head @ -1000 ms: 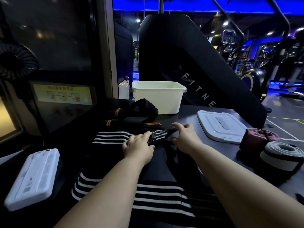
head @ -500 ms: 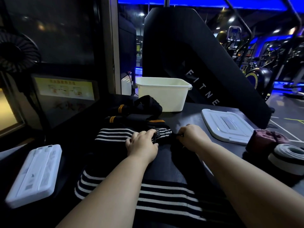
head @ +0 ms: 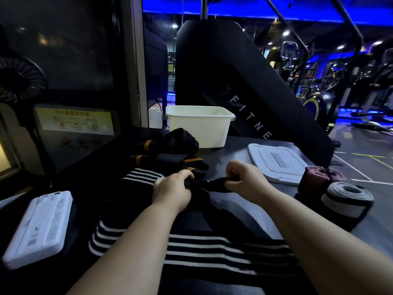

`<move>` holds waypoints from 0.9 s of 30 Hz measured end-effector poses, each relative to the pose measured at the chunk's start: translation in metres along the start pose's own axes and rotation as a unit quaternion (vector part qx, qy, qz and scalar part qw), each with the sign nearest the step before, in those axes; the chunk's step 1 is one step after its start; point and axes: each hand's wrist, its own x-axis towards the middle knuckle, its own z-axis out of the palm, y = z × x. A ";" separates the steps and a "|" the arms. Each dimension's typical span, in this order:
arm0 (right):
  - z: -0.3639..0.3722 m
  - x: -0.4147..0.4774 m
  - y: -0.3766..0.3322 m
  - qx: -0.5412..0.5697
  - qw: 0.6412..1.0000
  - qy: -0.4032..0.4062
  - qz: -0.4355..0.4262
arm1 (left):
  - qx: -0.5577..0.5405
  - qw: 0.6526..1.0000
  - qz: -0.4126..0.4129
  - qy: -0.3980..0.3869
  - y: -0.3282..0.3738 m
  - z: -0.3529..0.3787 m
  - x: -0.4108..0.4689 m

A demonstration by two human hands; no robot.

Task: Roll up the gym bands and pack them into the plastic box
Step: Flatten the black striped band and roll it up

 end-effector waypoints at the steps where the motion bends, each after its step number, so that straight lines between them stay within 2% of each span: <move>1: -0.003 -0.002 0.002 0.031 0.999 -0.002 0.014 | -0.006 1.000 0.006 -0.016 0.001 -0.004 -0.004; 5: -0.012 -0.010 0.007 0.107 0.992 -0.006 0.070 | -0.013 0.996 0.041 -0.083 0.006 -0.018 -0.015; 8: -0.018 -0.023 0.006 0.169 0.983 -0.012 0.072 | -0.011 0.992 0.061 -0.112 0.016 -0.025 -0.016; 12: -0.028 -0.043 0.010 0.233 0.966 -0.059 0.090 | 0.023 0.987 0.079 -0.138 0.034 -0.030 -0.016; 16: -0.038 -0.057 0.022 0.104 0.989 -0.036 0.103 | 0.034 0.982 0.093 -0.163 0.057 -0.028 -0.020; 20: -0.051 -0.072 0.032 0.059 0.988 0.001 0.143 | 0.026 0.979 0.096 -0.180 0.074 -0.022 -0.029; 24: -0.065 -0.086 0.045 -0.028 0.982 0.031 0.182 | 0.043 0.959 0.120 -0.254 0.077 -0.024 -0.029; 27: -0.072 -0.096 0.050 -0.076 0.977 0.022 0.197 | 0.008 0.954 0.126 -0.273 0.076 -0.025 -0.026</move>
